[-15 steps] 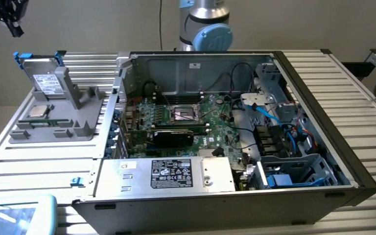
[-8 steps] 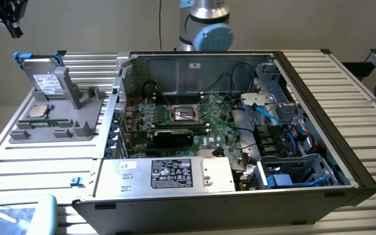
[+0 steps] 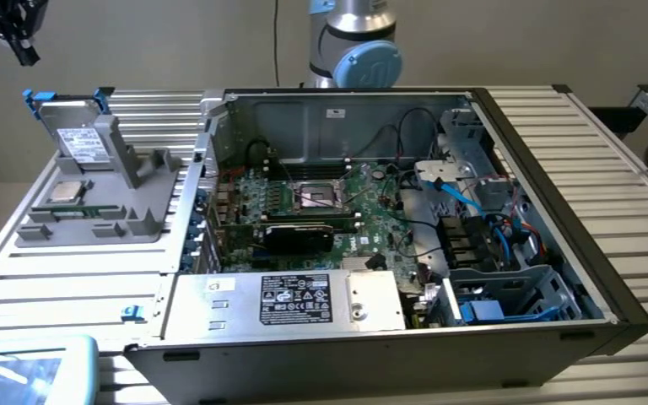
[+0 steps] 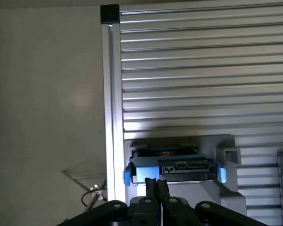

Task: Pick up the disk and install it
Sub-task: 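Pick up the disk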

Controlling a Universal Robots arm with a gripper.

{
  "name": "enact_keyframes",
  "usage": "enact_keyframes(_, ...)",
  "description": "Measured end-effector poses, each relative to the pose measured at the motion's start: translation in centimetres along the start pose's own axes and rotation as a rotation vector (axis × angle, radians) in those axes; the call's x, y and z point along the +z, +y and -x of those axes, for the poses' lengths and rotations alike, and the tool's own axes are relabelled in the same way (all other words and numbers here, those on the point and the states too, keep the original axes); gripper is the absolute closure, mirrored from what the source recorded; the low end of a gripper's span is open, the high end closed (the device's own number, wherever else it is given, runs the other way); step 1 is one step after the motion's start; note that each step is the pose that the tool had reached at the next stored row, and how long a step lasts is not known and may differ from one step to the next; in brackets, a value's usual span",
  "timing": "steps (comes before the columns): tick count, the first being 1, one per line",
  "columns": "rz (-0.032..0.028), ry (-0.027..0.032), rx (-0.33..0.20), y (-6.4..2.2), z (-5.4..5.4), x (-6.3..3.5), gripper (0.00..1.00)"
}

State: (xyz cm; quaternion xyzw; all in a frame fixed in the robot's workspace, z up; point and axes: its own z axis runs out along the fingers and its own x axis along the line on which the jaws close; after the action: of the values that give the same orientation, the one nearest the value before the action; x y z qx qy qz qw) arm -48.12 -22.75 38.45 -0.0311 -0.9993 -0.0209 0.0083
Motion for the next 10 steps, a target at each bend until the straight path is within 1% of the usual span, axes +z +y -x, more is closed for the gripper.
enact_keyframes(4, 0.0, 0.0001, 0.0, -0.02, -0.01, 0.0, 0.89)
enact_keyframes(5, 0.0, -0.0013, -0.004, -0.03, -0.03, 0.0, 0.89)
enact_keyframes(10, -0.0015, 0.002, -0.093, -0.02, -0.02, 0.0, 0.89)
